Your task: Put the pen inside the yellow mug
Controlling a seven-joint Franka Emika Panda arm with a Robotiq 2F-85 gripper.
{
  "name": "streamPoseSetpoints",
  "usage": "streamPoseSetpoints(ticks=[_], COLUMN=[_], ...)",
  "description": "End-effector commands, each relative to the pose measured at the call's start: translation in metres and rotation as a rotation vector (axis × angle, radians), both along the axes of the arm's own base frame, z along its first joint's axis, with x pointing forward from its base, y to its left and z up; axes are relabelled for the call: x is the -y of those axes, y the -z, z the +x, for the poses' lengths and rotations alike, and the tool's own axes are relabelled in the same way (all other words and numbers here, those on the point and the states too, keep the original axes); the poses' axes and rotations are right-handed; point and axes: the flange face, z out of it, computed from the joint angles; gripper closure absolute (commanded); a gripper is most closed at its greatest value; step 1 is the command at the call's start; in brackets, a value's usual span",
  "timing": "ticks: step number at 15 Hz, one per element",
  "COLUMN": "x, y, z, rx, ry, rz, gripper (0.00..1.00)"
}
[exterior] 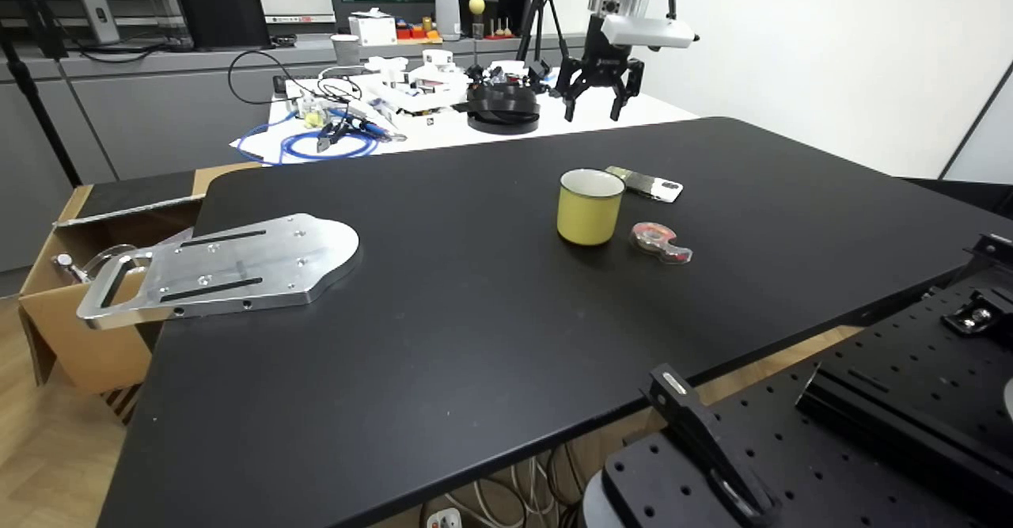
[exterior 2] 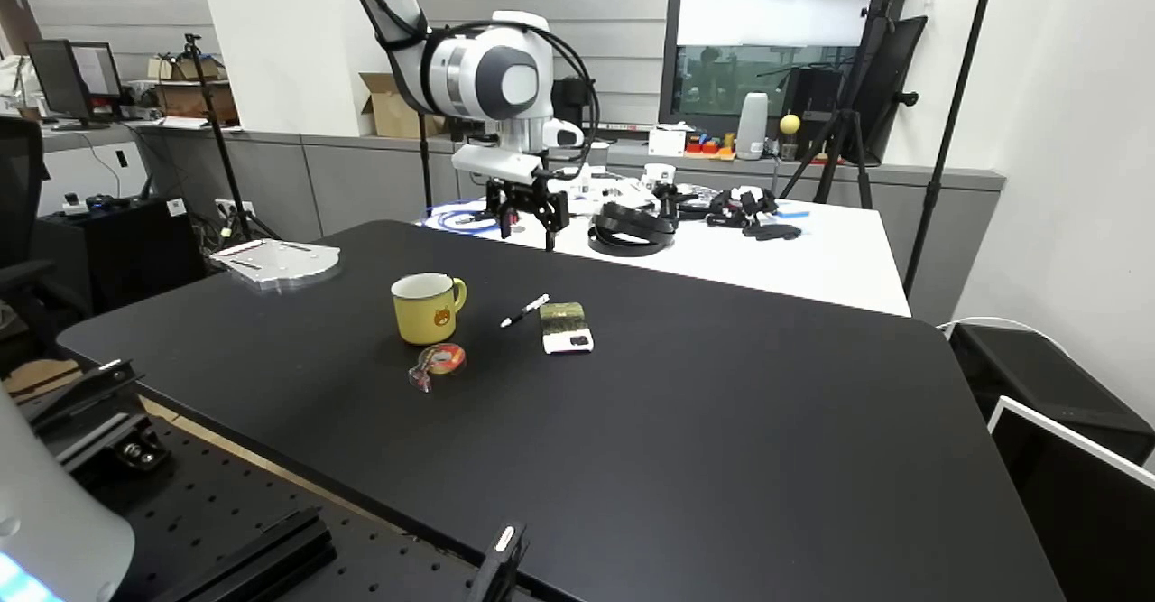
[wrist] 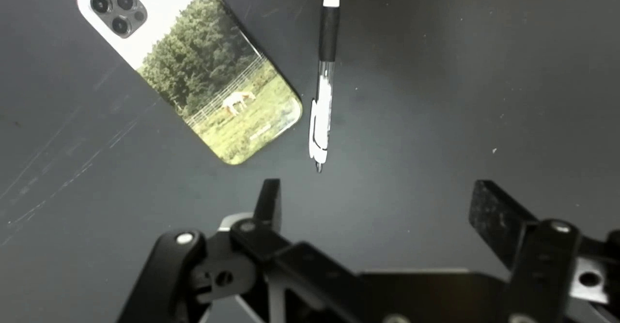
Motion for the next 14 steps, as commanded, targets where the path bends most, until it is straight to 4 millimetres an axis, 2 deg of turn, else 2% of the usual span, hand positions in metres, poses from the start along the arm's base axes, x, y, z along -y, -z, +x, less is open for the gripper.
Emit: streamPoseSetpoints(ticks=[1,8,14], x=[0.005,0.008,0.007], y=[0.017,0.045,0.06], z=[-0.004,-0.019,-0.038], rx=[-0.018,-0.064,-0.088], ry=[0.052,0.086,0.096], rz=[0.023,0.039,0.039], gripper=[0.0,0.0,0.0])
